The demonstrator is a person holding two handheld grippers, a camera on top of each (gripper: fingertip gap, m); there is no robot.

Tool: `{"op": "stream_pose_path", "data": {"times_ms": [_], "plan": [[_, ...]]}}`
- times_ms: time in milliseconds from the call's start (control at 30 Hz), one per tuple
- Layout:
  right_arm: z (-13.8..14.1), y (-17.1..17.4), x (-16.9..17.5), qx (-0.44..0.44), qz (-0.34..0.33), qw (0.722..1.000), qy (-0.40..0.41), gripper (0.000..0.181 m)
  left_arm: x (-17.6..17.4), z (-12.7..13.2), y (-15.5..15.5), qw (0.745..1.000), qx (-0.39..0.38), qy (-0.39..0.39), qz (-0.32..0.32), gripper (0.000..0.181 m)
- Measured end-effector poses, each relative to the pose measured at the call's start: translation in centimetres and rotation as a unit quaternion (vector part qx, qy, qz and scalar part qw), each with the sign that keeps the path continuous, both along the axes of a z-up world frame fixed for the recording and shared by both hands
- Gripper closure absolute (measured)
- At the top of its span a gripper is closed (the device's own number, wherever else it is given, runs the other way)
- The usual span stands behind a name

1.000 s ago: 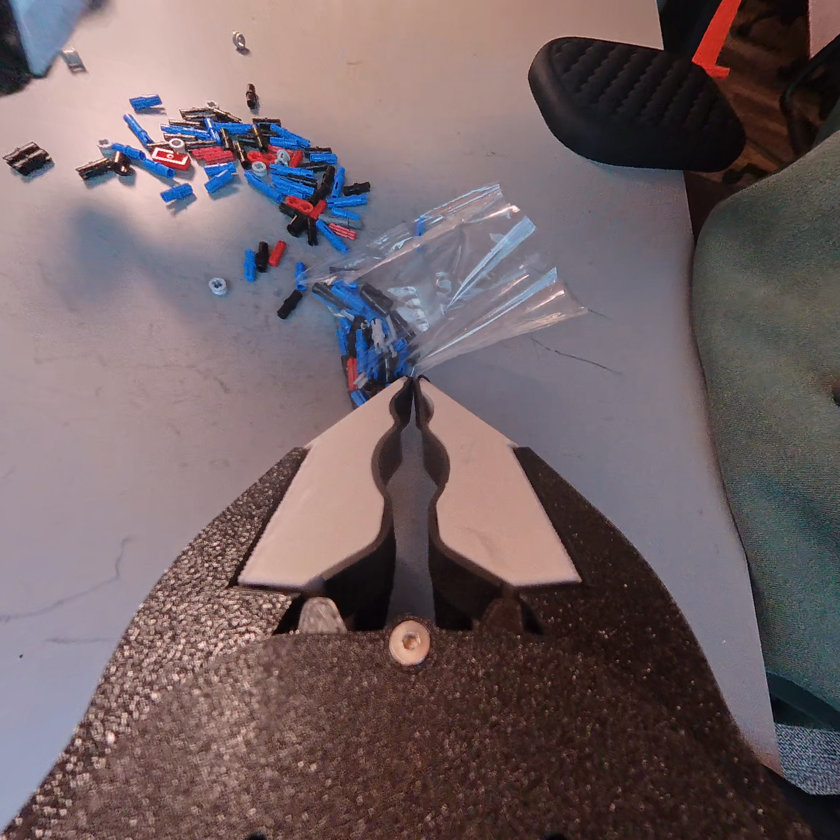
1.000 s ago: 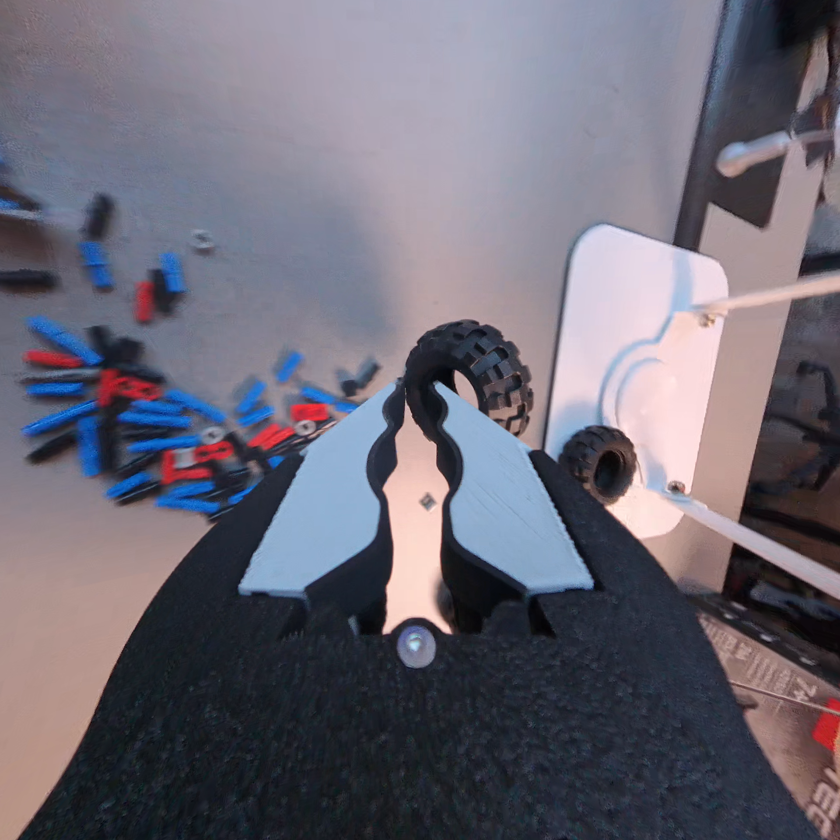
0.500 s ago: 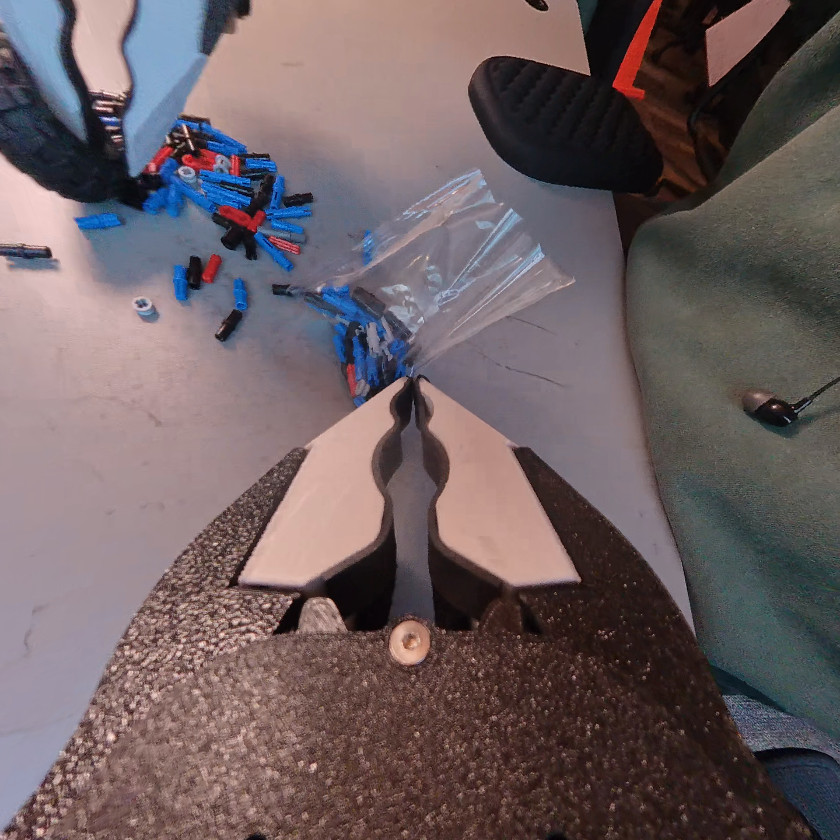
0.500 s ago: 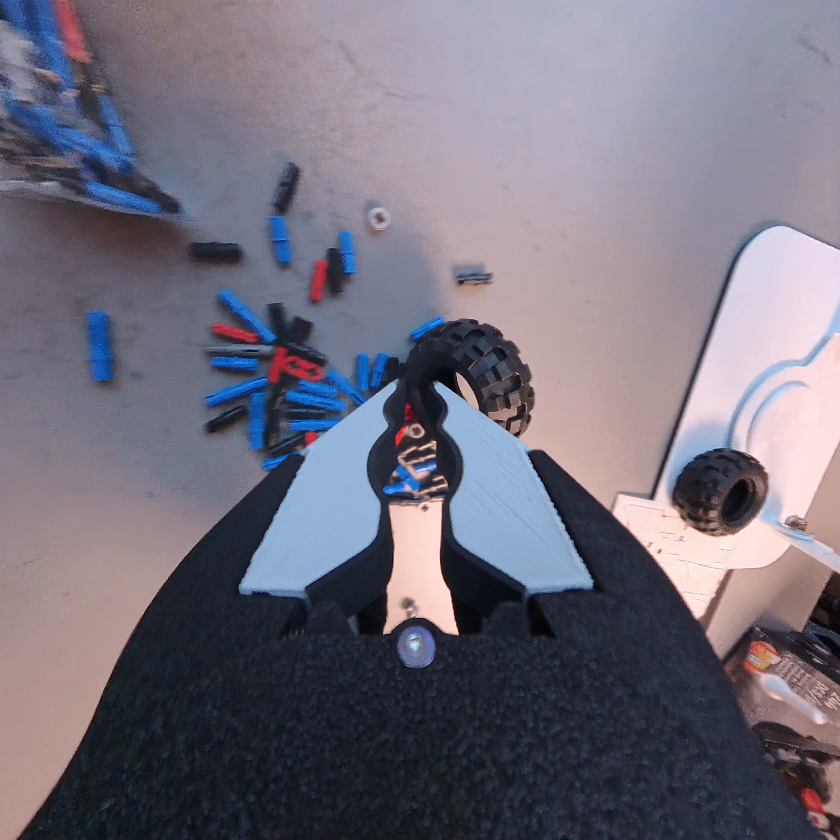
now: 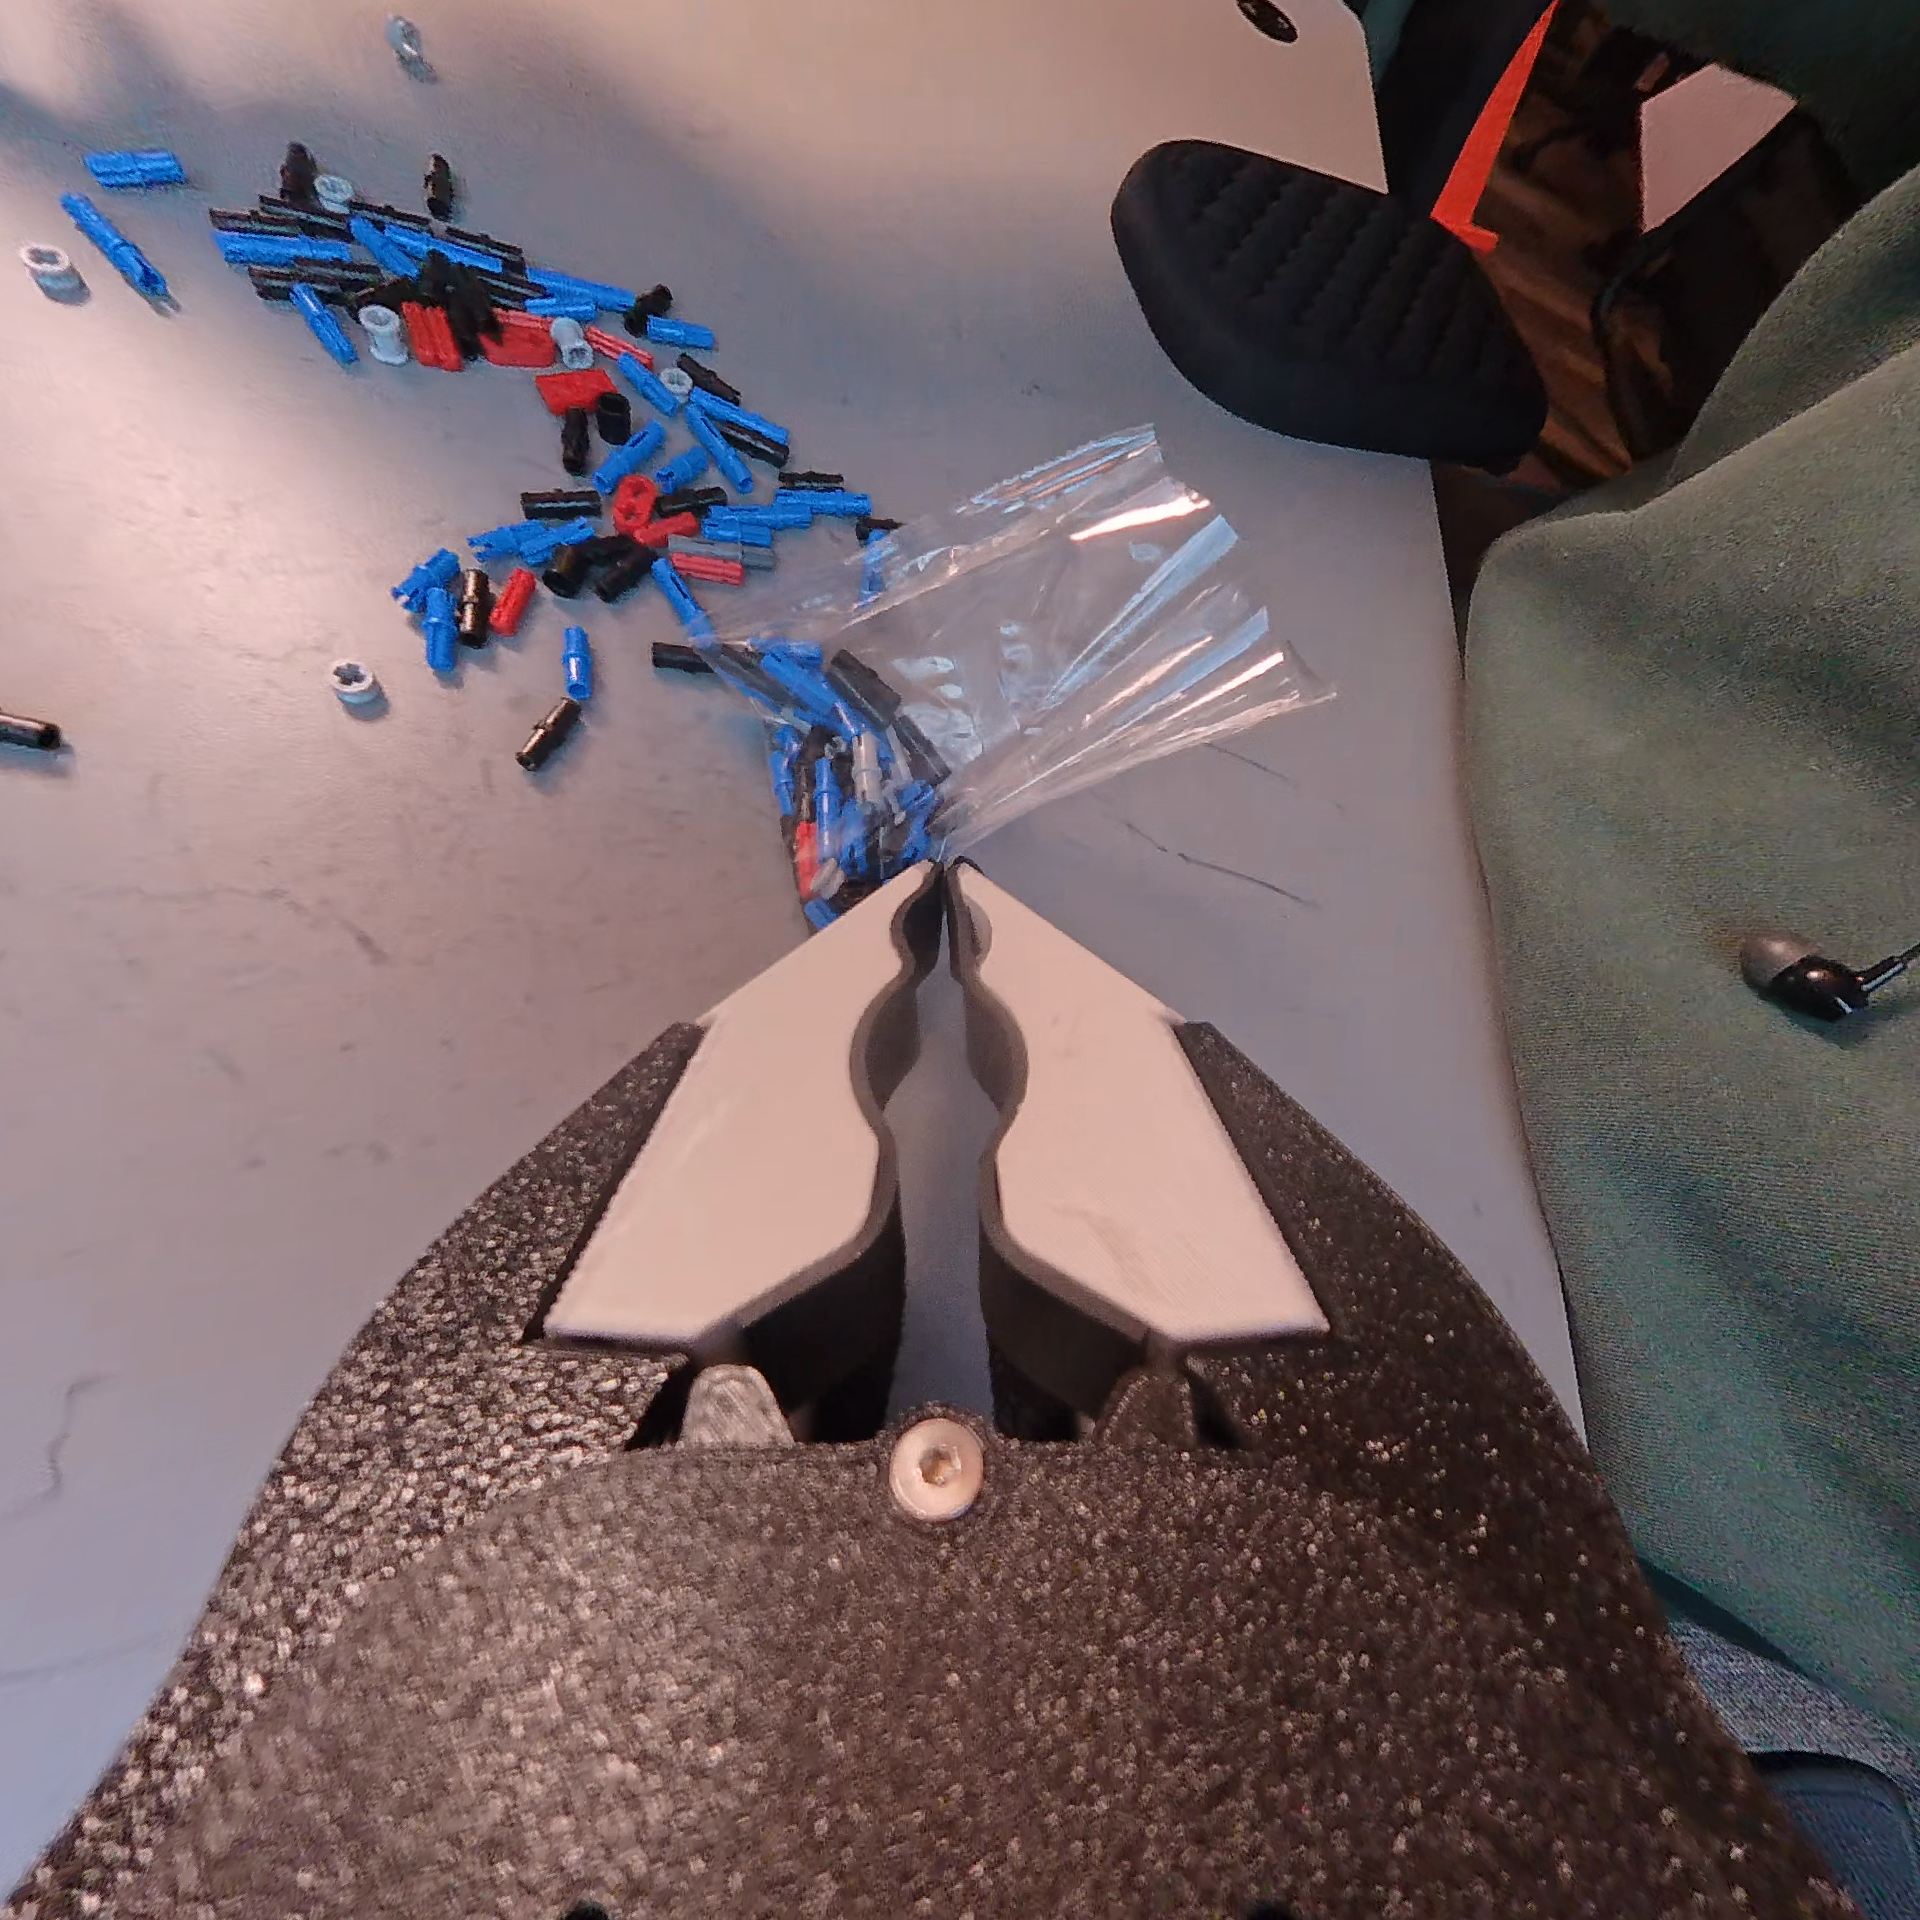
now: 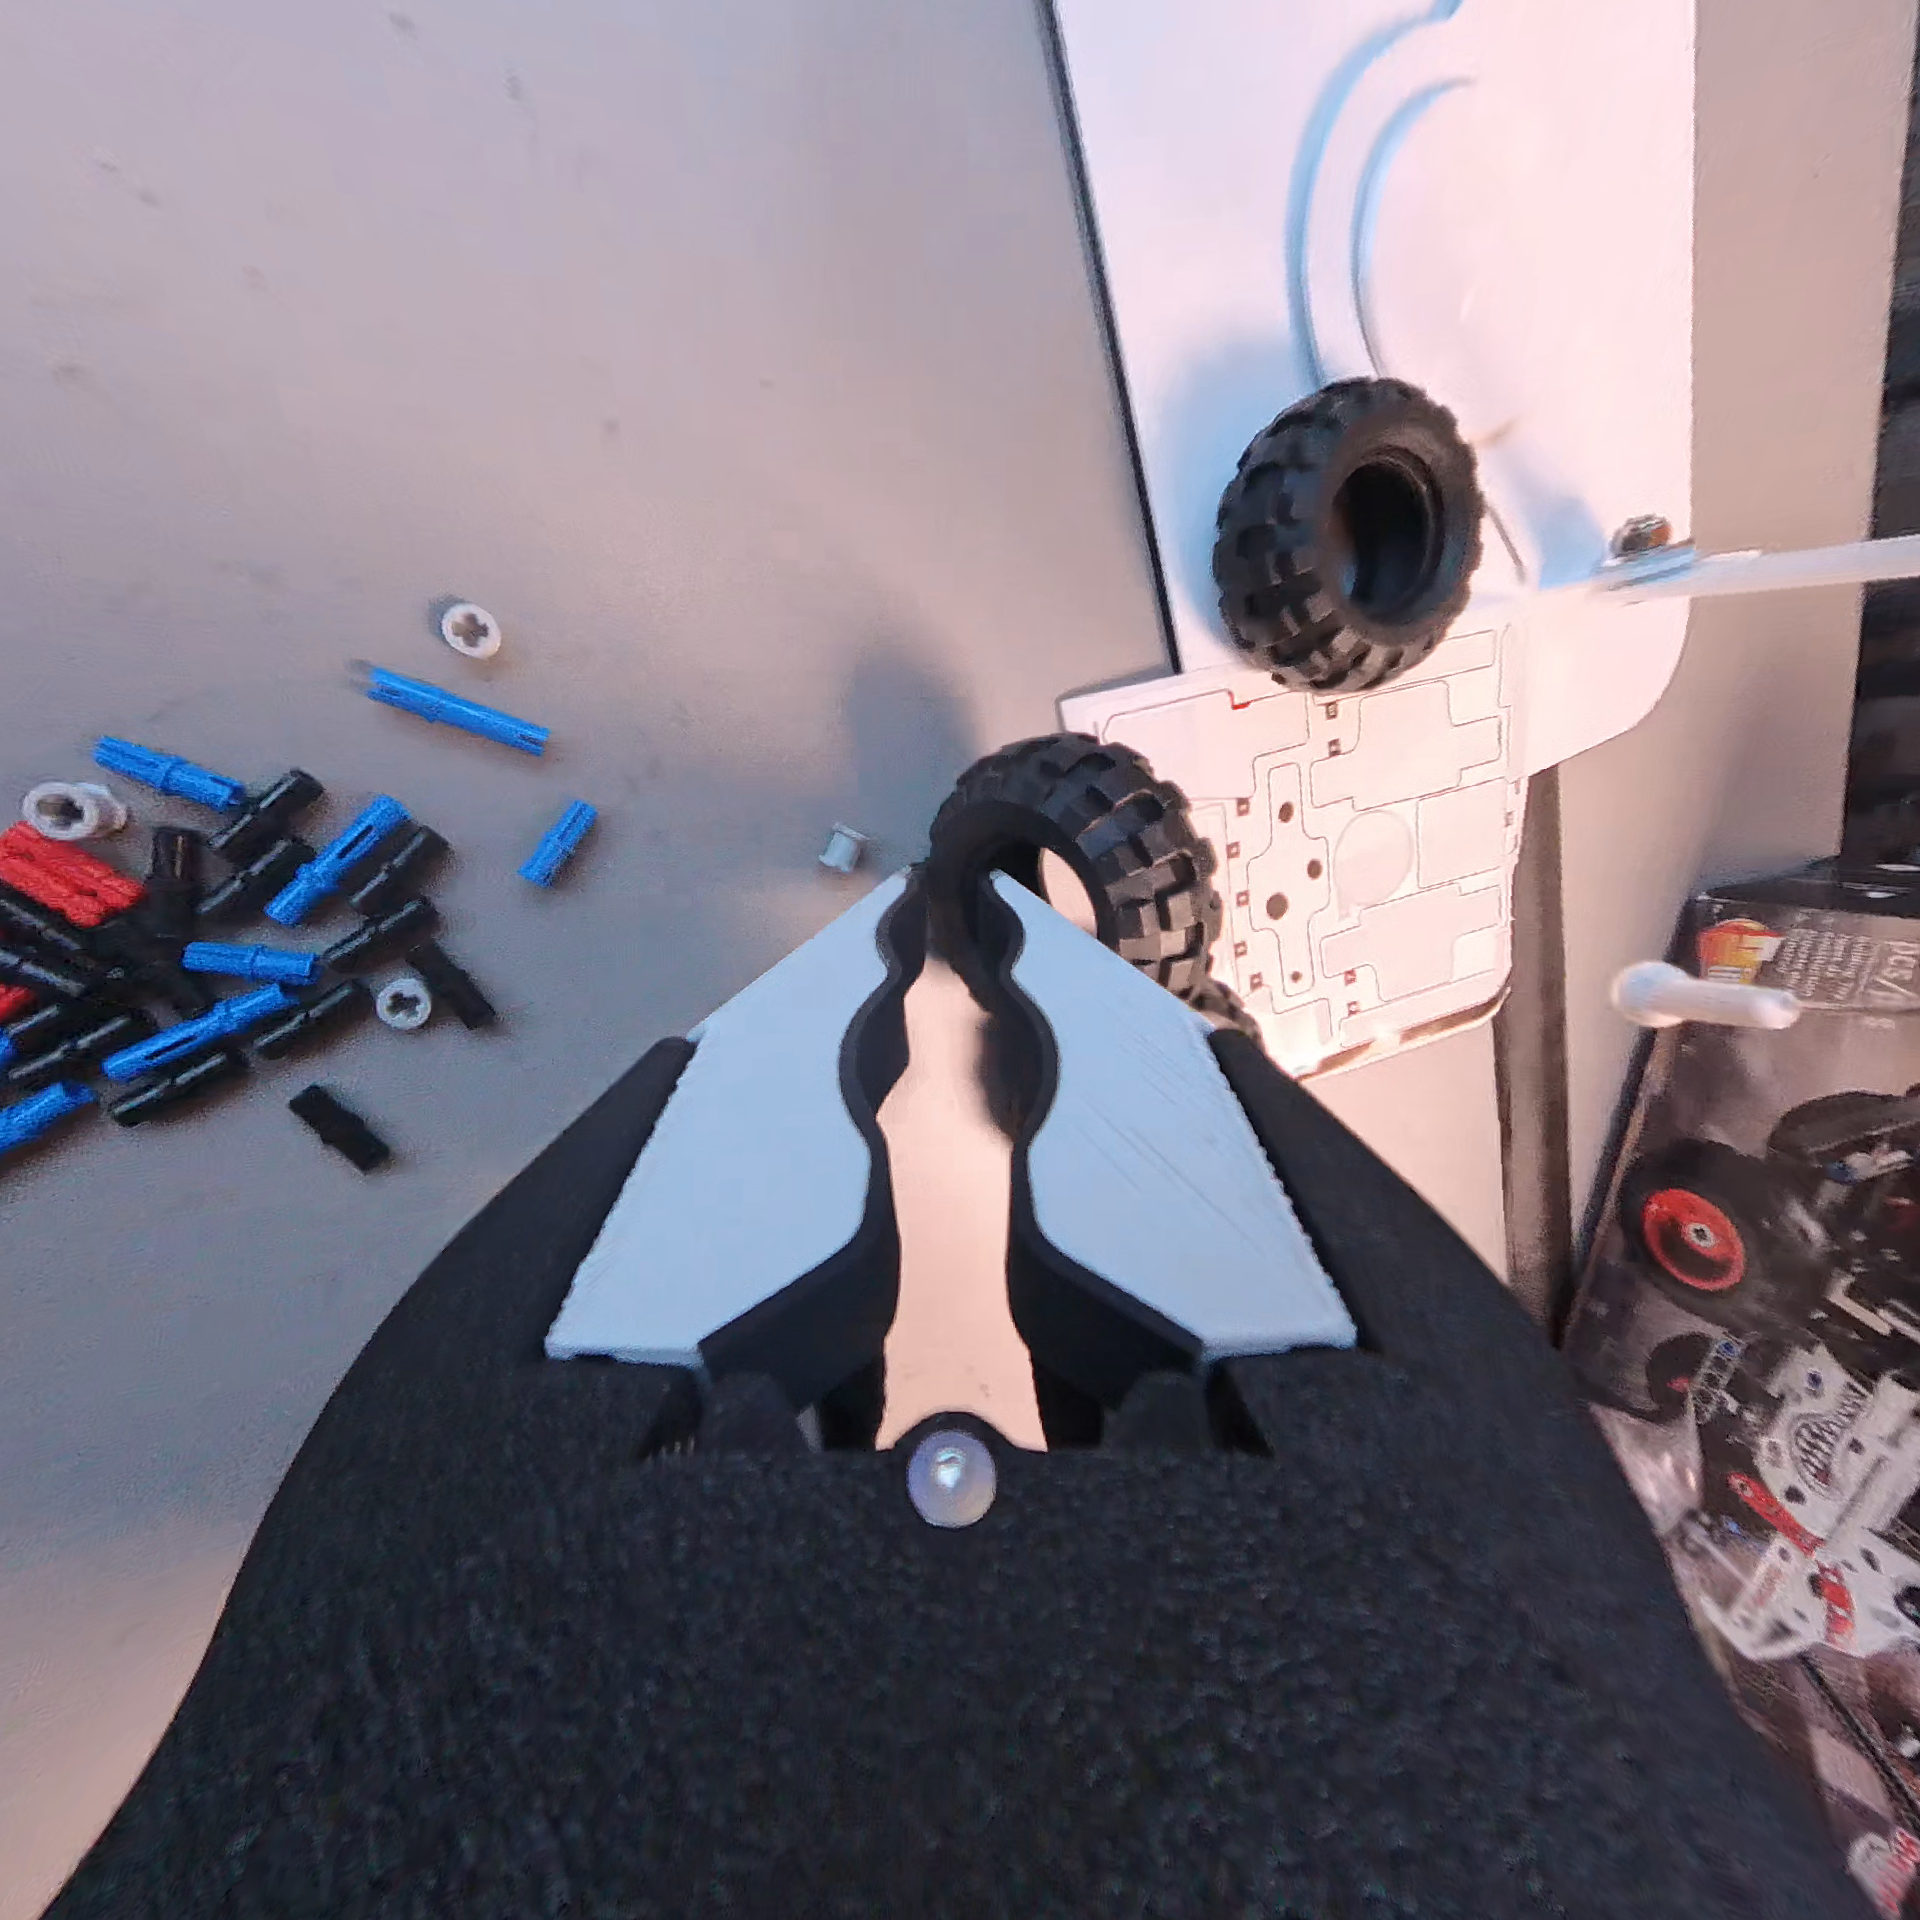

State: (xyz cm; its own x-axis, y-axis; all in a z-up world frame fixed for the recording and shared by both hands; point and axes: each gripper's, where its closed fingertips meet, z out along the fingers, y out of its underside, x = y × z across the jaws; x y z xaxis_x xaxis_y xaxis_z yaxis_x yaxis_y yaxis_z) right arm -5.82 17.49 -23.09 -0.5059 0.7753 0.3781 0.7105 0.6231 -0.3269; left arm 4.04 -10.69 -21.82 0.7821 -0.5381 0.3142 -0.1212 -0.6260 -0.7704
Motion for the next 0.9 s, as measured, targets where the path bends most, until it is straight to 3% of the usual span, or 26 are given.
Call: {"op": "stream_pose_path", "data": {"times_ms": [367, 500, 600, 733, 900], "plan": [[-0.1, -8.8, 3.7, 0.025, 0.119, 0.992, -0.029, 0.173, 0.1, -0.1, -0.1, 1.000, -0.003, -0.002, -0.005, 0.181], [0.1, -12.1, 6.1, -0.004, 0.164, 0.984, -0.067, 0.173, 0.1, -0.2, -0.1, 1.000, -0.002, 0.001, -0.005, 0.181], [1.2, -11.5, 4.4, -0.029, 0.141, 0.988, -0.058, 0.172, 0.2, -0.2, -0.1, 1.000, -0.003, 0.002, -0.005, 0.181], [0.8, -7.9, 0.6, -0.040, 0.082, 0.994, -0.060, 0.173, 0.1, -0.1, -0.1, 1.000, 0.001, 0.005, -0.004, 0.181], [0.0, -9.4, 1.1, -0.025, 0.123, 0.989, -0.079, 0.173, 0.1, 0.0, -0.1, 1.000, 0.004, 0.003, -0.003, 0.181]]}}
